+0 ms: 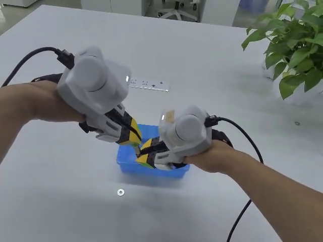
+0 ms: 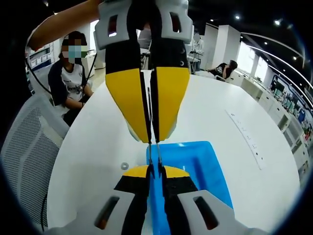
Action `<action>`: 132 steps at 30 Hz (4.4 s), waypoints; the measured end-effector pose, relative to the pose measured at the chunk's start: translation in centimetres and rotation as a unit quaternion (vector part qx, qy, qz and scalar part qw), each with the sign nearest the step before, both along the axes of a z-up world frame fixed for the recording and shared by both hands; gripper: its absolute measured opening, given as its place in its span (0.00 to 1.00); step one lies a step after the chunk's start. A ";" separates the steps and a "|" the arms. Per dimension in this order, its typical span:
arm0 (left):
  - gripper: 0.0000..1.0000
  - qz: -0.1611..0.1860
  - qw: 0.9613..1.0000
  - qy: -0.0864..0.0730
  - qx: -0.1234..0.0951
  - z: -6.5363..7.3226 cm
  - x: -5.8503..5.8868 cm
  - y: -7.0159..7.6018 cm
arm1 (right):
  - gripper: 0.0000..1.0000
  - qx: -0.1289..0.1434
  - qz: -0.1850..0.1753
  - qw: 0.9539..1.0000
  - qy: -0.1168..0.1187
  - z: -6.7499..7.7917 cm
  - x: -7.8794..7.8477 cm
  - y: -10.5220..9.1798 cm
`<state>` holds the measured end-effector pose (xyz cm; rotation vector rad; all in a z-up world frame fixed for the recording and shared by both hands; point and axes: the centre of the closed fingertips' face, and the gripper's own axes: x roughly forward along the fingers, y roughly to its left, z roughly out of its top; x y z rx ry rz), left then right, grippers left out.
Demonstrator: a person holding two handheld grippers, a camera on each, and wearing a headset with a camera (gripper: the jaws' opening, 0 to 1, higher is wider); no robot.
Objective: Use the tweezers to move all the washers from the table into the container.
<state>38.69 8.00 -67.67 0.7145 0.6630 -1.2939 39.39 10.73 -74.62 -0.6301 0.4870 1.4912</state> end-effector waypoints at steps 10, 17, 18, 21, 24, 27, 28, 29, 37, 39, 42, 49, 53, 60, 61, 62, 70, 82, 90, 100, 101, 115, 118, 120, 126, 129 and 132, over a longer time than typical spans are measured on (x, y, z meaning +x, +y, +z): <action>0.05 0.006 1.000 -0.014 -0.008 0.9 0.0 -0.1 | 0.11 -0.001 0.004 1.000 -0.011 0.9 -0.1 0.0; 0.05 0.008 1.000 -0.018 -0.008 1.6 -0.6 0.2 | 0.11 0.002 0.007 1.000 -0.016 1.5 -0.8 0.3; 0.05 0.008 1.000 -0.018 -0.008 1.6 -0.8 0.3 | 0.11 0.003 0.007 1.000 -0.017 1.6 -1.0 0.4; 0.05 0.008 1.000 -0.019 -0.007 1.9 -1.3 0.5 | 0.11 0.004 0.009 1.000 -0.018 1.8 -1.4 0.6; 0.05 0.009 1.000 -0.020 -0.007 2.0 -1.7 0.7 | 0.12 0.005 0.011 1.000 -0.020 1.9 -1.8 0.8; 0.05 0.010 1.000 -0.021 -0.006 2.1 -2.1 0.9 | 0.12 0.006 0.014 1.000 -0.021 2.0 -2.2 1.0; 0.05 0.010 1.000 -0.020 -0.005 2.0 -2.3 1.0 | 0.12 0.006 0.015 1.000 -0.021 2.0 -2.3 1.1; 0.05 0.010 1.000 -0.021 -0.004 2.0 -2.4 1.1 | 0.12 0.006 0.016 1.000 -0.022 2.0 -2.4 1.1; 0.05 0.011 1.000 -0.019 -0.002 1.6 -3.6 1.5 | 0.12 0.007 0.025 1.000 -0.018 1.4 -3.8 1.8; 0.05 0.013 1.000 -0.016 -0.001 1.3 -3.8 1.6 | 0.12 0.005 0.027 0.999 -0.017 1.2 -4.2 1.8; 0.05 0.013 1.000 -0.013 0.001 0.9 -4.1 1.6 | 0.12 0.004 0.030 0.999 -0.016 0.7 -4.6 1.9; 0.05 0.008 1.000 -0.006 0.004 -0.2 -4.9 1.6 | 0.12 0.005 0.030 1.000 -0.009 -0.3 -5.2 1.9; 0.05 0.008 1.000 0.000 0.005 -0.8 -5.3 1.7 | 0.12 0.003 0.032 0.999 -0.004 -1.0 -5.6 2.1; 0.05 0.006 1.000 0.007 0.008 -1.9 -5.7 2.0 | 0.12 0.002 0.034 0.999 0.003 -2.0 -5.9 2.5; 0.05 0.007 1.000 0.009 0.009 -2.0 -5.7 2.1 | 0.12 0.001 0.035 0.999 0.004 -2.2 -6.0 2.5; 0.05 0.008 1.000 0.011 0.009 -2.2 -5.8 2.1 | 0.12 -0.001 0.035 0.999 0.005 -2.4 -6.0 2.6; 0.05 0.015 1.000 0.023 0.008 -3.1 -5.9 2.5 | 0.12 -0.004 0.040 0.999 0.015 -3.3 -6.4 3.0; 0.05 0.022 0.999 0.034 0.005 -3.9 -5.9 2.7 | 0.12 -0.007 0.043 0.999 0.023 -4.2 -6.4 3.3; 0.05 0.024 0.999 0.040 -0.001 -4.3 -5.7 2.6 | 0.12 -0.010 0.041 0.999 0.025 -4.6 -6.4 3.1; 0.05 0.027 0.999 0.040 -0.003 -4.5 -5.6 2.6 | 0.12 -0.021 0.047 0.998 0.022 -5.1 -6.4 2.9; 0.05 0.027 0.999 0.040 -0.003 -4.4 -5.5 2.6 | 0.12 -0.020 0.047 0.998 0.022 -5.1 -6.4 3.0; 0.06 0.030 0.998 0.045 -0.009 -4.7 -5.3 2.7 | 0.12 -0.020 0.044 0.999 0.023 -5.2 -6.1 3.2; 0.06 0.032 0.998 0.047 -0.012 -4.7 -5.2 2.6 | 0.12 -0.017 0.040 0.999 0.026 -5.2 -6.1 3.1; 0.06 0.034 0.998 0.048 -0.014 -4.7 -5.1 2.6 | 0.12 -0.017 0.038 0.999 0.027 -5.1 -6.1 3.0; 0.05 0.033 0.998 0.047 -0.015 -4.7 -5.1 2.5 | 0.10 -0.017 0.034 0.999 0.030 -5.2 -6.1 3.0; 0.05 0.033 0.998 0.047 -0.016 -4.7 -5.2 2.5 | 0.10 -0.017 0.033 0.999 0.032 -5.2 -6.1 3.0; 0.05 0.033 0.998 0.047 -0.014 -4.7 -5.3 2.5 | 0.10 -0.017 0.034 0.999 0.032 -5.2 -6.2 3.0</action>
